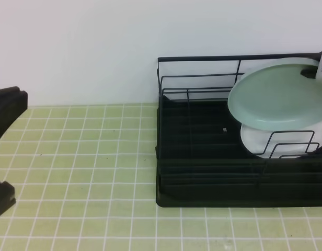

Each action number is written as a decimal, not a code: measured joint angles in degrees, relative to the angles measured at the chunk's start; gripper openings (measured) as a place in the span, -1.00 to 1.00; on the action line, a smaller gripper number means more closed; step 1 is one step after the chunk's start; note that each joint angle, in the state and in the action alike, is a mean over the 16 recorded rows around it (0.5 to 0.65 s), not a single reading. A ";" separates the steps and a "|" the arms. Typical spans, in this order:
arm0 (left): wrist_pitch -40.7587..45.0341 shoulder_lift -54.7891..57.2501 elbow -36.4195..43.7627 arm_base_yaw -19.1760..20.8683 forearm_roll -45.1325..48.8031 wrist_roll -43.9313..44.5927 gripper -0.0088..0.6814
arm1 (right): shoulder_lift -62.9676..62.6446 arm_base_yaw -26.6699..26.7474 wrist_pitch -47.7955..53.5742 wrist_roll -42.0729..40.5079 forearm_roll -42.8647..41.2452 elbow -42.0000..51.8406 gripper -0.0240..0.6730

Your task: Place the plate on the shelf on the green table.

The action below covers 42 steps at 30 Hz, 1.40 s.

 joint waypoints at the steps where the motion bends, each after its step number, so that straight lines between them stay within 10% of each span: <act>1: 0.10 0.00 0.00 0.00 0.01 0.00 -0.98 | -0.05 -0.01 0.35 -0.21 0.51 -0.24 -0.94; 42: 1.18 0.00 0.00 0.00 -0.02 -0.12 -0.98 | -0.47 -2.89 9.79 7.04 -8.75 -1.27 -0.94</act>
